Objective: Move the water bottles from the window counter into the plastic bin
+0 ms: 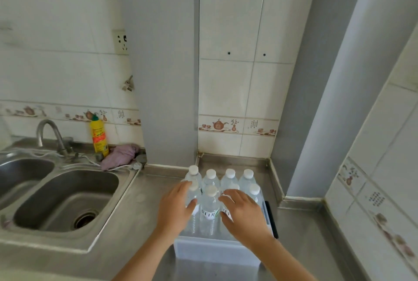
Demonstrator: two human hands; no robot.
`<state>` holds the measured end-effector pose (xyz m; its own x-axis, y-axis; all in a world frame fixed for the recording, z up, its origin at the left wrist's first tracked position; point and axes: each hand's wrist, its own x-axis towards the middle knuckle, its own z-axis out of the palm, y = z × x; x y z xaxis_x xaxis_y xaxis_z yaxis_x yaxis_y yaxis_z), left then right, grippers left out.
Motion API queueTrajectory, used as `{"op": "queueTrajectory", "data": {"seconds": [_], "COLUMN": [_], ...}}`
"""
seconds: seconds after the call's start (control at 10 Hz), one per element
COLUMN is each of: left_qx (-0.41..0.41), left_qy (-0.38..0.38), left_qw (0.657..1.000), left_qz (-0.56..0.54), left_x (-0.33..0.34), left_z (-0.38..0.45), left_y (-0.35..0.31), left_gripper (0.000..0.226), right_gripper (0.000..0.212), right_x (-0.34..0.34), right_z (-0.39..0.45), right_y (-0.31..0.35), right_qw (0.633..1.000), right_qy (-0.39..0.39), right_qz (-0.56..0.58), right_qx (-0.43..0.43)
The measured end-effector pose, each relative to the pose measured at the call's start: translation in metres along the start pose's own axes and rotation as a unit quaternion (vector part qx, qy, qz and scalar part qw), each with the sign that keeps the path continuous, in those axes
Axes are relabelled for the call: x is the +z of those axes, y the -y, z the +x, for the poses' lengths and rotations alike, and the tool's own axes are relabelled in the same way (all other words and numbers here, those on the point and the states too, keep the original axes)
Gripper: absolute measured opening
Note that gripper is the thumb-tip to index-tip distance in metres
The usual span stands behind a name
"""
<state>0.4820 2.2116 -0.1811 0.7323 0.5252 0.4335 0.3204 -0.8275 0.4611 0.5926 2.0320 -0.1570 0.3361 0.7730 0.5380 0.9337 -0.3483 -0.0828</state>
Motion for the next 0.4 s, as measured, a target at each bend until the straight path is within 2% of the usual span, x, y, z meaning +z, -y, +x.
{"op": "queueTrajectory", "data": {"seconds": [0.1, 0.2, 0.4], "left_qx": [0.021, 0.049, 0.116], "left_qy": [-0.102, -0.164, -0.232], "left_qw": [0.994, 0.983, 0.963], "left_qz": [0.043, 0.058, 0.073], "left_x": [-0.024, -0.056, -0.148], "left_z": [-0.013, -0.016, 0.01], "left_y": [-0.019, -0.04, -0.09], "left_gripper": [0.033, 0.04, 0.054], "right_gripper": [0.026, 0.034, 0.043], "right_x": [-0.029, -0.063, -0.161], "right_z": [-0.014, -0.017, 0.019], "right_y": [0.001, -0.001, 0.012], "right_qw": [1.0, 0.997, 0.976], "right_qy": [-0.021, -0.053, -0.184], "right_qz": [-0.002, -0.029, -0.092], "right_qx": [0.02, 0.042, 0.066]}}
